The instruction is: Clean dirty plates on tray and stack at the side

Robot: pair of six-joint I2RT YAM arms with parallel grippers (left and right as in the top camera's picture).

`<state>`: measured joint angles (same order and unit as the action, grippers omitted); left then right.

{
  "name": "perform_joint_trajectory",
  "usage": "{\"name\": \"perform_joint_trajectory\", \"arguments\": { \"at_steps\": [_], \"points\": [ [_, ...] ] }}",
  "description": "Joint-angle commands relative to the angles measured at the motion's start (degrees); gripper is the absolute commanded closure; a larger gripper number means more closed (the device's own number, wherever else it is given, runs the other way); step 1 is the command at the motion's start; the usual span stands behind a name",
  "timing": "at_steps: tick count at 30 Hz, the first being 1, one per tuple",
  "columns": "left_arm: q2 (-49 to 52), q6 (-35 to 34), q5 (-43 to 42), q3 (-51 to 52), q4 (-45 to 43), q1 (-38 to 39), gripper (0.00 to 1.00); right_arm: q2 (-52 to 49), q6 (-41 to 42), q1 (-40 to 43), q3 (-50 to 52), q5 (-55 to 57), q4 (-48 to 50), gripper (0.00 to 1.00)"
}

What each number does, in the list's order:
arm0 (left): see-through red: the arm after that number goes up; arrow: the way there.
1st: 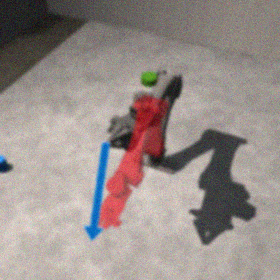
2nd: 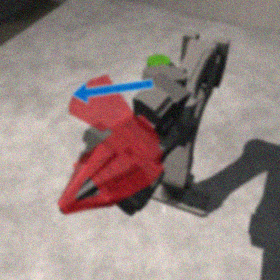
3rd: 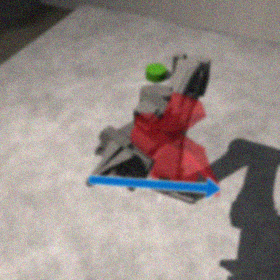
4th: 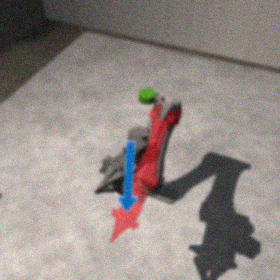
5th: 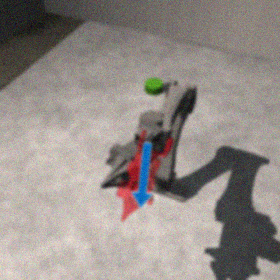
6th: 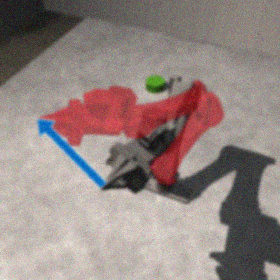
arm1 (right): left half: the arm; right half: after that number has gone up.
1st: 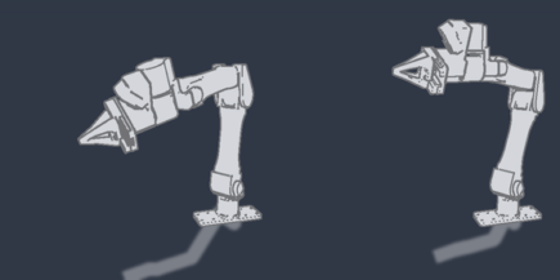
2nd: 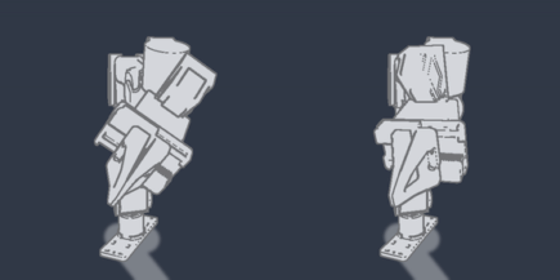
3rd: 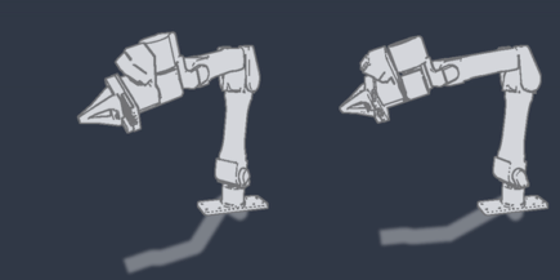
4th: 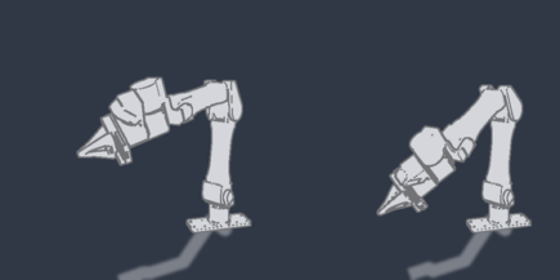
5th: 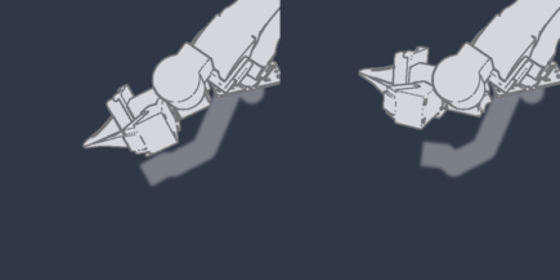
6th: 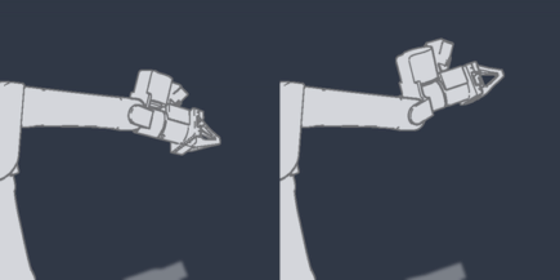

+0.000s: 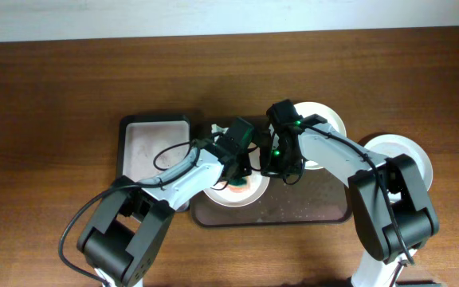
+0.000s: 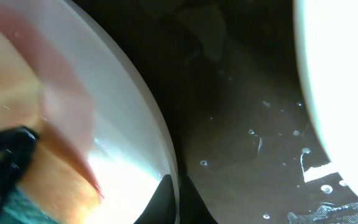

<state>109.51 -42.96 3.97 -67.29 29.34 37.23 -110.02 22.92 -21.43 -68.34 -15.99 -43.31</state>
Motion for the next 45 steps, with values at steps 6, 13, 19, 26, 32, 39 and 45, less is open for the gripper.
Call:
{"name": "perform_joint_trajectory", "arguments": {
  "at_steps": [6,13,19,26,32,39,45],
  "points": [
    [-3.0,5.3,13.4,-3.2,9.3,-0.9,1.00,-0.3,-0.4,-0.3,0.9,1.6,-0.8,0.96],
    [-11.5,9.2,8.6,-4.3,15.1,-3.8,1.00,-0.3,-0.4,-0.3,0.9,1.6,-0.7,0.82],
    [-12.6,15.1,5.1,-4.3,19.6,-11.4,1.00,-0.3,-0.4,-0.4,0.9,1.4,-0.8,0.96],
    [-12.6,26.5,-1.4,-3.5,20.4,-20.4,1.00,4.5,-2.4,-0.3,-1.2,1.5,-1.8,0.96],
    [-12.5,26.6,-1.4,0.5,18.8,-27.1,1.00,15.4,-4.7,-0.3,-2.4,12.7,-4.8,0.96],
    [-12.5,26.6,-1.4,6.4,12.0,-29.6,1.00,22.3,-4.7,-3.1,-2.4,33.1,-8.3,0.96],
    [-12.5,26.6,-1.4,11.3,7.5,-29.6,1.00,23.0,-4.5,-14.6,-2.4,56.0,-7.7,0.96]
  ]
}}
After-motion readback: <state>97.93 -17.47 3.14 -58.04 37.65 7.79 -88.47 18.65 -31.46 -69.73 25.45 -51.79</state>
